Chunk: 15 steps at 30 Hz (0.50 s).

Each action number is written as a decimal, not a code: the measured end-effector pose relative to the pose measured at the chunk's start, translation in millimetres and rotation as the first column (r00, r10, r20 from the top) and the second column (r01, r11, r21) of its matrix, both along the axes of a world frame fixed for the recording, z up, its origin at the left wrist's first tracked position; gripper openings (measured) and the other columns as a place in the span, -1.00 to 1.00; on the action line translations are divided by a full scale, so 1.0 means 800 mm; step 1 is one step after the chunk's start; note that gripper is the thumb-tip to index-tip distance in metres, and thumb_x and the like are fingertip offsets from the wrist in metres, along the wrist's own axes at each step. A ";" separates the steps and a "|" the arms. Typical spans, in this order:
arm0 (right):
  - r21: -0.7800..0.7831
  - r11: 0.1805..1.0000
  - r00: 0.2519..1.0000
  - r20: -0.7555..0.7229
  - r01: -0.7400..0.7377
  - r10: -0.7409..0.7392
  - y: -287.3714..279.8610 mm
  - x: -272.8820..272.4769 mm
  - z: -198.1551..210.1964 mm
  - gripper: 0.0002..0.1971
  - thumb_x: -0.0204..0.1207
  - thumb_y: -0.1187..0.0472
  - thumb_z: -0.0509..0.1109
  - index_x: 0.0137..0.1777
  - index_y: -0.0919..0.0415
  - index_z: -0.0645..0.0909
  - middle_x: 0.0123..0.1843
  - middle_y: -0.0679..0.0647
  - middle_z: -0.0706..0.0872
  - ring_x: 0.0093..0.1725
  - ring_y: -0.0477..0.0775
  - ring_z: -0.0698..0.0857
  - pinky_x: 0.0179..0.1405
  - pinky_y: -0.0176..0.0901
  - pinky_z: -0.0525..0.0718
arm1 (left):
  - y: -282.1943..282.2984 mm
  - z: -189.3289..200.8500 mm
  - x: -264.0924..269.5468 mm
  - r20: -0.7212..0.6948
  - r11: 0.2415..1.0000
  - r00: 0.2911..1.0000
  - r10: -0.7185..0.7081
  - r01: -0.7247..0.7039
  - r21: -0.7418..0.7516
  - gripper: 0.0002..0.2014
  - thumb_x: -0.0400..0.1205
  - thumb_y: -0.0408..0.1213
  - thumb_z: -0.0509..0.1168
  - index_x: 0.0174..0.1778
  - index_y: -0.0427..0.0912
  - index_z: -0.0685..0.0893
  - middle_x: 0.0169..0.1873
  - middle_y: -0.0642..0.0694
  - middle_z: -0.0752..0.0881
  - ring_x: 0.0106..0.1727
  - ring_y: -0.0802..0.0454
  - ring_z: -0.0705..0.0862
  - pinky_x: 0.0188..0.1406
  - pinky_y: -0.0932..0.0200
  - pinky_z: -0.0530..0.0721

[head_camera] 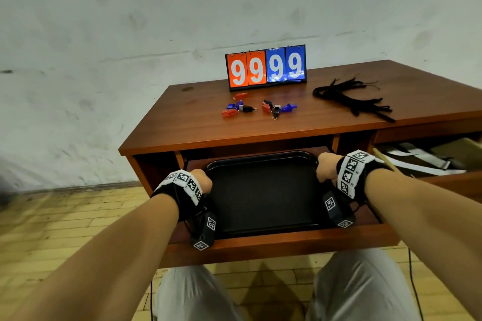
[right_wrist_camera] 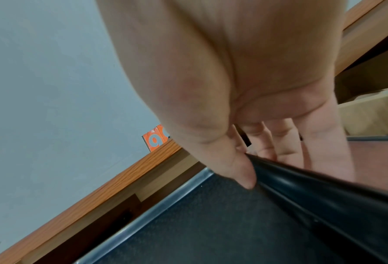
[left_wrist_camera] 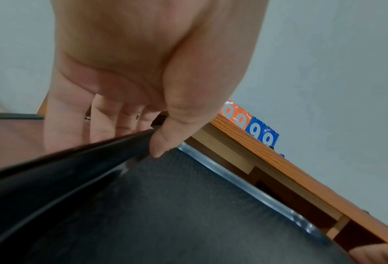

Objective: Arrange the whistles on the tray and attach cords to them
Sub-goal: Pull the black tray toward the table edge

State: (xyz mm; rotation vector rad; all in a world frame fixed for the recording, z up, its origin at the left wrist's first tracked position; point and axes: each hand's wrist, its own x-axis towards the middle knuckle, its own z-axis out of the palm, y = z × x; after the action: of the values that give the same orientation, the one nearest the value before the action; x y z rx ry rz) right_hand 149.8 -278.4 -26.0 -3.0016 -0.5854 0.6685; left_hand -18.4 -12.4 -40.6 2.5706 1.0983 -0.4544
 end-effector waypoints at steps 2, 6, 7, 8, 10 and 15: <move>-0.004 1.000 1.000 -0.003 -0.011 0.010 -0.001 -0.001 0.008 -0.56 0.51 0.38 0.45 0.38 0.41 0.52 0.21 0.25 0.65 0.28 0.27 0.69 -0.02 -0.06 0.69 | 0.011 0.000 0.001 0.015 0.999 0.999 0.038 -0.038 -0.004 -0.81 0.56 -0.34 0.30 0.05 -0.27 0.69 0.16 -0.25 0.72 0.13 -0.22 0.71 0.16 0.04 0.70; -0.009 1.000 1.000 -0.022 -0.021 0.020 -0.006 0.000 0.022 -0.50 0.44 0.43 0.47 0.40 0.42 0.52 0.11 0.22 0.69 0.18 0.30 0.75 -0.23 -0.04 0.72 | 0.006 0.026 -0.005 0.031 1.000 0.999 0.015 -0.016 0.020 -0.70 0.65 -0.40 0.20 0.28 -0.36 0.63 0.20 -0.28 0.69 0.24 -0.21 0.67 0.18 0.05 0.64; 0.018 1.000 1.000 -0.021 -0.018 0.019 -0.008 0.001 0.024 -0.48 0.41 0.46 0.46 0.41 0.41 0.52 0.13 0.24 0.72 0.13 0.30 0.77 -0.11 0.02 0.76 | 0.003 0.036 -0.011 0.032 0.999 0.999 0.011 -0.012 0.036 -0.70 0.64 -0.41 0.21 0.26 -0.37 0.64 0.15 -0.28 0.71 0.20 -0.21 0.69 0.10 0.05 0.64; 0.045 0.999 1.000 -0.021 -0.014 0.015 -0.009 0.002 0.025 -0.46 0.40 0.48 0.45 0.42 0.41 0.53 0.15 0.27 0.73 0.11 0.30 0.77 0.00 0.07 0.77 | 0.002 0.039 -0.013 0.026 0.999 1.000 0.002 -0.003 0.043 -0.71 0.62 -0.41 0.24 0.24 -0.37 0.65 0.10 -0.28 0.72 0.14 -0.21 0.70 0.00 0.07 0.63; 0.093 0.996 0.999 -0.035 0.005 -0.002 -0.013 -0.001 0.030 -0.47 0.38 0.52 0.43 0.40 0.41 0.55 0.16 0.32 0.74 0.10 0.31 0.77 0.11 0.13 0.77 | 0.002 0.048 -0.019 0.011 0.999 1.000 -0.002 0.002 0.041 -0.72 0.58 -0.42 0.29 0.20 -0.37 0.65 0.05 -0.30 0.74 0.03 -0.21 0.70 -0.13 0.11 0.59; 0.199 0.980 0.999 -0.042 0.027 -0.019 -0.025 -0.008 0.042 -0.50 0.36 0.51 0.43 0.35 0.43 0.56 0.10 0.34 0.75 0.06 0.35 0.78 0.09 0.18 0.76 | -0.012 0.074 -0.036 0.034 0.998 0.999 -0.014 0.012 0.057 -0.71 0.57 -0.41 0.29 0.20 -0.39 0.65 0.12 -0.34 0.73 0.21 -0.29 0.71 -0.12 0.11 0.57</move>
State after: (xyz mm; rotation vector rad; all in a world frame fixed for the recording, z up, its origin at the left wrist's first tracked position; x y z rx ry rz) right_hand 143.0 -298.4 7.7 -2.7987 -0.5767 0.6260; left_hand -47.1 -22.2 18.9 2.6262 1.0982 -0.3860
